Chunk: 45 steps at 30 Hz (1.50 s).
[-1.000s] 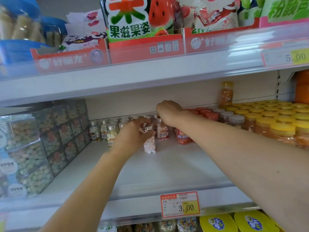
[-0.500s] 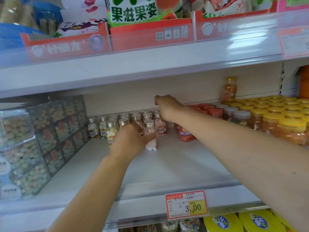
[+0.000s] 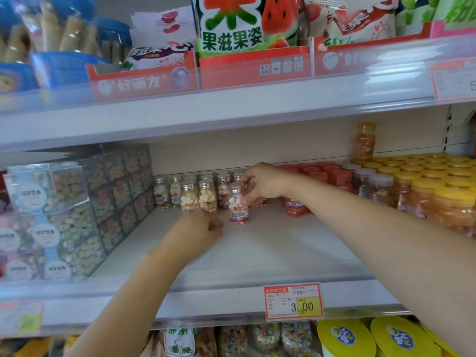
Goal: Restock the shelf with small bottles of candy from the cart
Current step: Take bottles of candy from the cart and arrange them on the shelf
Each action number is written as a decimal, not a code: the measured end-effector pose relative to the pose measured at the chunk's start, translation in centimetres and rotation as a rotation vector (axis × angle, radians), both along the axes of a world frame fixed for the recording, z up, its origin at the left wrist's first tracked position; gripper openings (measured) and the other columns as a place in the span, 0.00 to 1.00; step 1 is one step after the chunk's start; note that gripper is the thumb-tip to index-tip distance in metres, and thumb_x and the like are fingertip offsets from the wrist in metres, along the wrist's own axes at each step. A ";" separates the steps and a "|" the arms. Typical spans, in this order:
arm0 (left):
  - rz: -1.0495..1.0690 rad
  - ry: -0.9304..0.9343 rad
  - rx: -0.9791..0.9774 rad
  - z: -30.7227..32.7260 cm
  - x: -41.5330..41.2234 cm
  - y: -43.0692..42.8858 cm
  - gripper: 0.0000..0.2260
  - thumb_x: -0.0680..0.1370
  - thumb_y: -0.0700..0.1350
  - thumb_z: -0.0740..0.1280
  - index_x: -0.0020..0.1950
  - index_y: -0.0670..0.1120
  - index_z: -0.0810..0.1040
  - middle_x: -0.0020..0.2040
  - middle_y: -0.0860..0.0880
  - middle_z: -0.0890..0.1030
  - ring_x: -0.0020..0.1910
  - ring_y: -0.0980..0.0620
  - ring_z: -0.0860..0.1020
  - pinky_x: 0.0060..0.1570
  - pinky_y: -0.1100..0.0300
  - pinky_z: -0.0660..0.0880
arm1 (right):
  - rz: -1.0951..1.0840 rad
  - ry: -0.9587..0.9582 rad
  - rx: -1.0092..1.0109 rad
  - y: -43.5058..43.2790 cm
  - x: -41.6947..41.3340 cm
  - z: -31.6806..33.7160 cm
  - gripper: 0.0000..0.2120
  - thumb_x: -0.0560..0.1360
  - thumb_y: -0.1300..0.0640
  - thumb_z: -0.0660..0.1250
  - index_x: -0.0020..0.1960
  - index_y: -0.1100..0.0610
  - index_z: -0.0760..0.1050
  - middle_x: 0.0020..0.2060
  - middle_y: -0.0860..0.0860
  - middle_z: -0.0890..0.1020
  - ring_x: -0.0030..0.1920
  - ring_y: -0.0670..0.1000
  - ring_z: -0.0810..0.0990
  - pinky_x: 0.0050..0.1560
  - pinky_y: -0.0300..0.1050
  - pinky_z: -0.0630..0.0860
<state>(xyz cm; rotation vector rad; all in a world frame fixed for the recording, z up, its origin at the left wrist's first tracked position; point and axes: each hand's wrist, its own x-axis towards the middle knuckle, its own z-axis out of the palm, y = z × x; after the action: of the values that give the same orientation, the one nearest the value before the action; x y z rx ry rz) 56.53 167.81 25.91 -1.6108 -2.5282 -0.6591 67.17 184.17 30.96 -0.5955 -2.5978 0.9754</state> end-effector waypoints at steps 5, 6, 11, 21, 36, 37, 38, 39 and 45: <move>0.057 0.024 0.053 -0.4 -0.8 -0.8 0.11 0.78 0.44 0.62 0.57 0.48 0.81 0.56 0.50 0.81 0.53 0.51 0.77 0.44 0.67 0.68 | -0.155 -0.030 -0.001 -0.5 -2.6 -3.1 0.10 0.67 0.69 0.75 0.43 0.63 0.75 0.33 0.52 0.77 0.28 0.45 0.77 0.33 0.39 0.79; 0.060 0.031 0.057 -0.5 -0.7 -0.7 0.11 0.78 0.44 0.62 0.55 0.47 0.82 0.55 0.49 0.82 0.53 0.49 0.78 0.43 0.64 0.69 | -0.185 -0.027 0.004 -0.6 -3.1 -3.4 0.12 0.67 0.68 0.75 0.48 0.64 0.77 0.34 0.53 0.78 0.28 0.45 0.76 0.34 0.41 0.79; 0.050 0.015 0.081 -0.9 -1.2 -0.2 0.10 0.77 0.43 0.63 0.53 0.45 0.83 0.52 0.46 0.83 0.52 0.46 0.78 0.48 0.60 0.74 | -0.314 -0.005 0.096 -0.6 -5.1 -3.8 0.22 0.62 0.59 0.80 0.52 0.65 0.79 0.47 0.60 0.83 0.46 0.58 0.83 0.48 0.55 0.81; 0.032 0.015 0.109 -1.0 -1.4 0.0 0.09 0.76 0.41 0.63 0.49 0.43 0.83 0.49 0.44 0.83 0.47 0.46 0.78 0.43 0.60 0.73 | -0.307 -0.052 0.095 -0.7 -5.4 -3.4 0.18 0.63 0.57 0.80 0.46 0.65 0.79 0.45 0.60 0.84 0.47 0.59 0.84 0.51 0.55 0.80; 0.048 0.150 0.027 0.3 2.4 -1.0 0.12 0.77 0.43 0.61 0.39 0.39 0.79 0.37 0.42 0.80 0.38 0.43 0.78 0.33 0.59 0.72 | -0.306 0.155 0.263 -8.2 6.3 -1.9 0.09 0.73 0.54 0.71 0.37 0.55 0.76 0.27 0.48 0.79 0.25 0.43 0.76 0.30 0.36 0.70; 0.013 0.153 0.093 0.2 4.2 -1.6 0.12 0.78 0.43 0.62 0.42 0.38 0.80 0.39 0.41 0.81 0.39 0.43 0.79 0.36 0.58 0.75 | -0.299 0.188 0.267 -9.1 8.2 -2.2 0.09 0.73 0.54 0.71 0.36 0.53 0.74 0.27 0.46 0.78 0.24 0.41 0.75 0.28 0.35 0.70; -0.032 0.155 0.201 -0.2 6.4 -2.4 0.12 0.78 0.44 0.62 0.44 0.38 0.81 0.40 0.42 0.82 0.40 0.43 0.79 0.39 0.55 0.76 | -0.294 0.211 0.266 -10.0 10.2 -2.6 0.10 0.73 0.54 0.71 0.36 0.53 0.74 0.27 0.45 0.77 0.23 0.41 0.74 0.25 0.32 0.68; -0.081 0.149 0.336 -0.7 8.8 -3.5 0.12 0.79 0.44 0.62 0.44 0.39 0.81 0.40 0.43 0.82 0.39 0.44 0.79 0.40 0.54 0.76 | -0.299 0.216 0.262 -10.9 12.1 -3.2 0.09 0.73 0.53 0.71 0.37 0.54 0.74 0.27 0.45 0.77 0.23 0.41 0.74 0.24 0.30 0.67; -0.282 -0.051 0.602 -7.6 20.4 -8.9 0.20 0.78 0.52 0.61 0.28 0.47 0.66 0.22 0.51 0.65 0.25 0.51 0.64 0.27 0.59 0.61 | -0.411 0.162 0.224 -14.2 22.7 -10.2 0.14 0.74 0.45 0.69 0.39 0.55 0.74 0.27 0.44 0.71 0.27 0.41 0.68 0.26 0.33 0.62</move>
<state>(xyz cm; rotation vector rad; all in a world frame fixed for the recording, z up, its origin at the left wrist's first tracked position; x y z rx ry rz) 76.89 158.95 18.31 -1.7152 -1.8583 -1.3421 89.92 169.97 20.76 -0.9000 -2.2718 0.5679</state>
